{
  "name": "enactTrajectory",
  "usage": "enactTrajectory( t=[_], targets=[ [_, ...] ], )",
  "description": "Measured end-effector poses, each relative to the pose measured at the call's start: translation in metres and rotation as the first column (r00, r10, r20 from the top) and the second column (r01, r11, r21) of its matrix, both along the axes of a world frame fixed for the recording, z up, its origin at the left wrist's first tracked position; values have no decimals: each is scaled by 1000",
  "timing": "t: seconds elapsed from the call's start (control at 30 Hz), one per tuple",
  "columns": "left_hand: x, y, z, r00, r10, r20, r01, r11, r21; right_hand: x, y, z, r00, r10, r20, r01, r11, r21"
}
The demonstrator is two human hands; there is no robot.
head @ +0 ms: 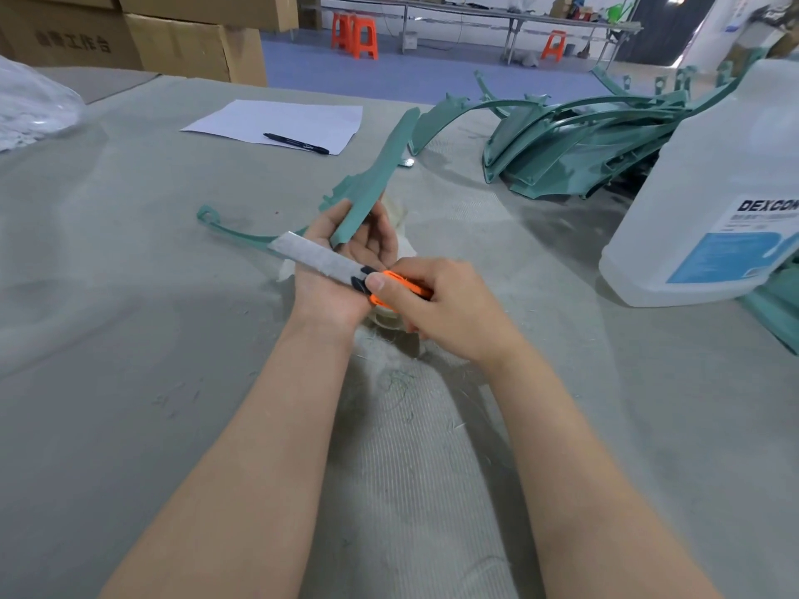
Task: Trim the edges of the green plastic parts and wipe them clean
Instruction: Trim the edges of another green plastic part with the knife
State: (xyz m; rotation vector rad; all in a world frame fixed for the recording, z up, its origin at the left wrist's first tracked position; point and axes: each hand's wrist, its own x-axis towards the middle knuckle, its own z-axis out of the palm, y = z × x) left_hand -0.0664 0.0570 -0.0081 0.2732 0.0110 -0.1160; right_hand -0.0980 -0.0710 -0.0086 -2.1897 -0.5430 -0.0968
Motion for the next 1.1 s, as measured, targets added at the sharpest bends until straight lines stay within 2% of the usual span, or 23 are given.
enactTrajectory(
  t=[0.07, 0.13, 0.27, 0.33, 0.4, 0.47, 0.53, 0.6, 0.77, 1.1],
  targets=[
    [0, 0, 0, 1000, -6, -3, 6, 1000, 7, -1, -1, 2, 999, 22, -50, -19, 998, 67],
    [1, 0, 1, 999, -27, -43, 27, 1000, -9, -1, -2, 4, 998, -28, -53, 35, 989, 141],
    [4, 0, 1, 996, 17, -89, -11, 998, 69, 6, -11, 8, 947, -321, -2, 314, 925, 214],
    [3, -1, 0, 997, 11, -81, -6, 998, 62, 8, -17, 10, 901, -430, -64, 429, 855, 291],
    [3, -1, 0, 997, 9, -75, -3, 997, 72, 9, -20, 11, 874, -463, -148, 484, 798, 358],
    [3, -3, 1, 997, 5, -71, 1, 996, 84, 9, -20, 12, 871, -422, -252, 492, 749, 445],
    [3, -7, 2, 998, 2, -66, 6, 993, 116, 7, -14, 15, 884, -285, -371, 459, 676, 576],
    [3, -11, 2, 999, 7, -54, 3, 981, 192, 5, -7, 17, 895, -151, -420, 413, 638, 650],
    [6, -15, 0, 997, 69, -45, -45, 915, 400, 3, 0, 17, 891, -96, -444, 399, 631, 666],
    [4, -16, -2, 999, -37, 27, 21, 889, 458, -1, 1, 21, 914, -49, -403, 334, 655, 678]
  ],
)
